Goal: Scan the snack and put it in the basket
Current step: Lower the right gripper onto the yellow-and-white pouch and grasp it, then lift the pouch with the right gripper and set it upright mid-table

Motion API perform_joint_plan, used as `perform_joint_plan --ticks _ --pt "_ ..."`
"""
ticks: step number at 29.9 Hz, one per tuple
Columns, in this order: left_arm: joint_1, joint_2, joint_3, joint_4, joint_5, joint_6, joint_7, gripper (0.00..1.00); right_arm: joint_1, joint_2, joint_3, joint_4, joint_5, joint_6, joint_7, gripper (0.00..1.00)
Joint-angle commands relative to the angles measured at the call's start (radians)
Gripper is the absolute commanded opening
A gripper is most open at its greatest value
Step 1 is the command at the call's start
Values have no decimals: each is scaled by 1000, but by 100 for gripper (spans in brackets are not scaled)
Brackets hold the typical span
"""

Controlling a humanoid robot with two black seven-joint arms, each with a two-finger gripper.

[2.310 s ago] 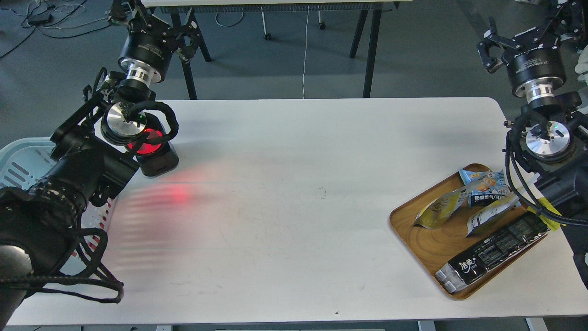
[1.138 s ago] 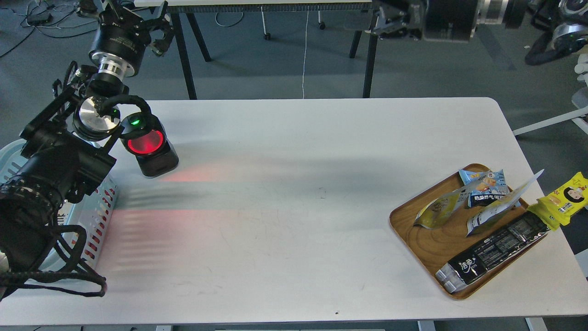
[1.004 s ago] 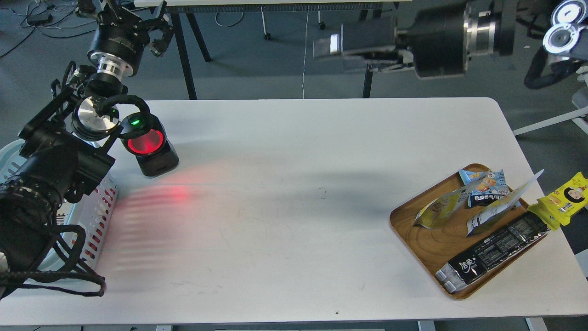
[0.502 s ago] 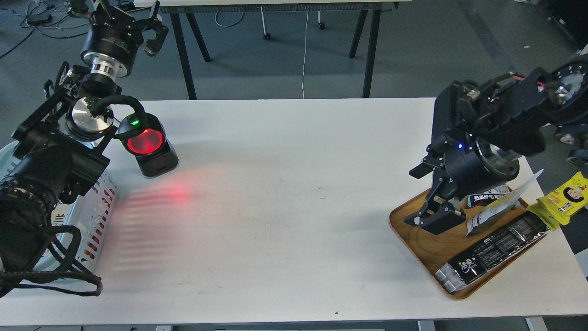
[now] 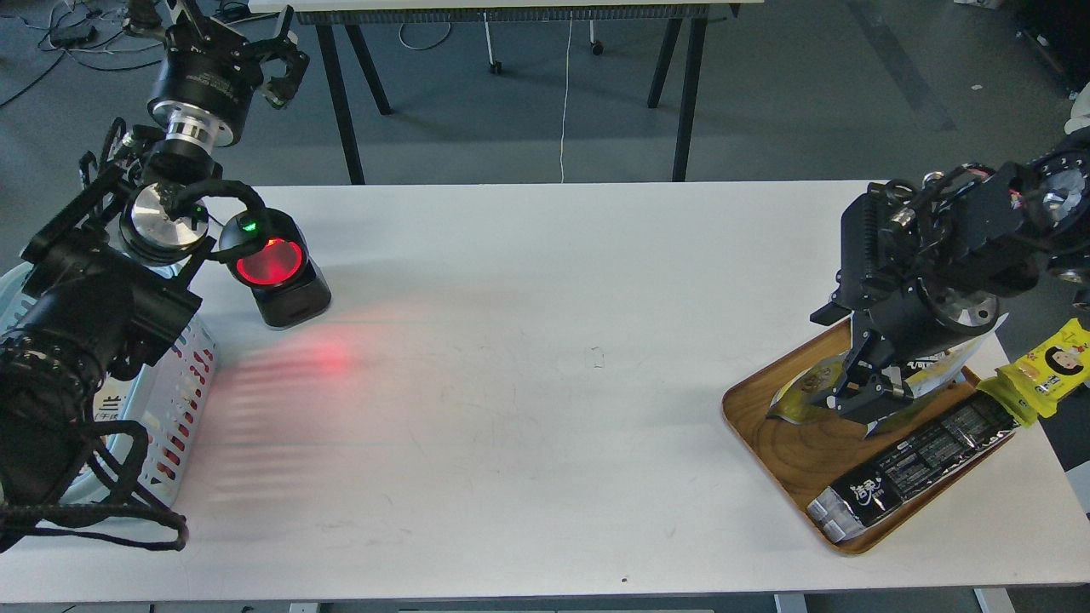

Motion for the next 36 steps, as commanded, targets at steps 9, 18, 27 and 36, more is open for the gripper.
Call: perform_joint_plan --ticks 9,18,27,36 --pt "5 7 0 3 1 0 0 100 -73 4 4 -119 -26 -15 0 68" --pt "6 8 0 8 1 0 0 100 -76 7 3 -116 -25 -15 0 20" --pt "6 7 0 8 1 0 3 100 -75 4 4 -116 -22 -36 0 0" --pt "2 27 0 8 1 0 5 100 8 1 21 -88 -3 -92 0 0"
